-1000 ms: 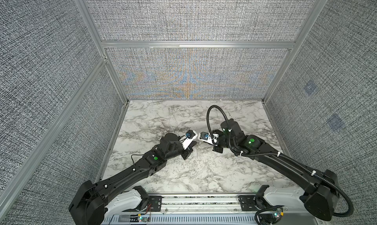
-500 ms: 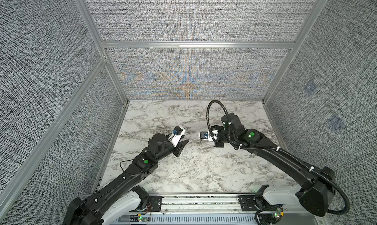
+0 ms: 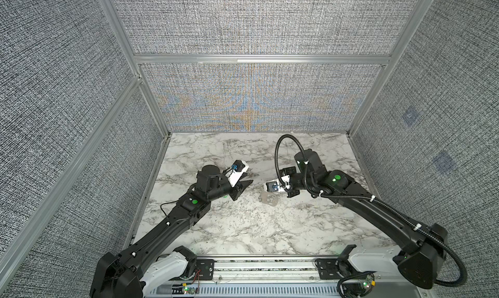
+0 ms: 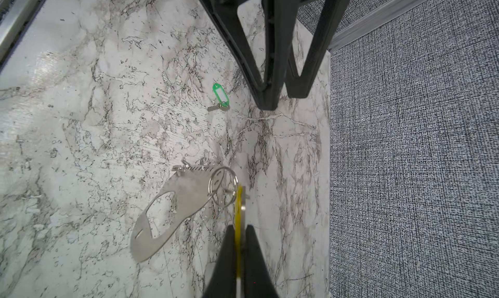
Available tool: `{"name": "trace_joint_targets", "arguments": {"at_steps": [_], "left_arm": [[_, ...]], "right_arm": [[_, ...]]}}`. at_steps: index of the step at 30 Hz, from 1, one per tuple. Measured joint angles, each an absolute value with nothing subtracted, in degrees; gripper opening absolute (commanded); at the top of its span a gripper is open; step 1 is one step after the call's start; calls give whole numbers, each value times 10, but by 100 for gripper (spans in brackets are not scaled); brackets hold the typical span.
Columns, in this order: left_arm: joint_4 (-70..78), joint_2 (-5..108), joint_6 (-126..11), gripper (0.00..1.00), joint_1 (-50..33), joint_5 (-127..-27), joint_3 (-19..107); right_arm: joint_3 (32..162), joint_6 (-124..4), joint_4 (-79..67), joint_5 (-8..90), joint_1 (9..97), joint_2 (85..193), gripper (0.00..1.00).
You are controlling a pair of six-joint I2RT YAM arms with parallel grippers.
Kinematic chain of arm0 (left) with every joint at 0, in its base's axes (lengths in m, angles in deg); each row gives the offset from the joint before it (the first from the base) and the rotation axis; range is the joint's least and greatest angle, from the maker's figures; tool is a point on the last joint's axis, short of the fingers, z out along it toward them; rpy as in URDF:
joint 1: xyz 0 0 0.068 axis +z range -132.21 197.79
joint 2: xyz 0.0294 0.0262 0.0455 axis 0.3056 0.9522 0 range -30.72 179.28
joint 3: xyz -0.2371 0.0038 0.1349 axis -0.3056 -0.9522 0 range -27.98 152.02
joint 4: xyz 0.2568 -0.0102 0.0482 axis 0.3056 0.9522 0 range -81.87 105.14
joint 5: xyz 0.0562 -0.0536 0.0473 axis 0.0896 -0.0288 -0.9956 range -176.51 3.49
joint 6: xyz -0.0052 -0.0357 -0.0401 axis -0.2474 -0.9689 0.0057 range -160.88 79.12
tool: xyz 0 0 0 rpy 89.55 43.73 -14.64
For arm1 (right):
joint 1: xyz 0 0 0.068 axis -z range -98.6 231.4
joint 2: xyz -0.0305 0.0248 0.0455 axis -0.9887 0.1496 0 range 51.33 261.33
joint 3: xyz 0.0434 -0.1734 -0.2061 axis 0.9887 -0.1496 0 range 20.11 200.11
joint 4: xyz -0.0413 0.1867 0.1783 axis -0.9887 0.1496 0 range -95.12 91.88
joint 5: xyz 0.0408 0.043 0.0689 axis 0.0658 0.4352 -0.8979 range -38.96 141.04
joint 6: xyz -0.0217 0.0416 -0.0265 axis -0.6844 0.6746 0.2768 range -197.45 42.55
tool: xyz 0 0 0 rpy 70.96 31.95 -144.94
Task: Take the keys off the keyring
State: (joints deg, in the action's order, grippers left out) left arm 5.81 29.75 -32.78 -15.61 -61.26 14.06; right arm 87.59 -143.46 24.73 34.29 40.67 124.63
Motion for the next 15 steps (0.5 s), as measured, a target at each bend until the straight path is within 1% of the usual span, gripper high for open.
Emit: {"name": "trace_joint_targets", "arguments": {"at_steps": [4, 8, 12, 15], "left_arm": [[56, 308, -314, 37, -156, -566, 146], [49, 310, -308, 37, -156, -511, 141], [19, 295, -317, 38, -156, -470, 101], [-14, 279, -338, 38, -158, -458, 63]], "right_arm": [[874, -1445, 250, 341, 402, 1239, 0], [875, -1439, 251, 345, 400, 1240, 0], [876, -1420, 249, 354, 393, 1240, 0], [864, -1411, 242, 354, 385, 1232, 0]]}}
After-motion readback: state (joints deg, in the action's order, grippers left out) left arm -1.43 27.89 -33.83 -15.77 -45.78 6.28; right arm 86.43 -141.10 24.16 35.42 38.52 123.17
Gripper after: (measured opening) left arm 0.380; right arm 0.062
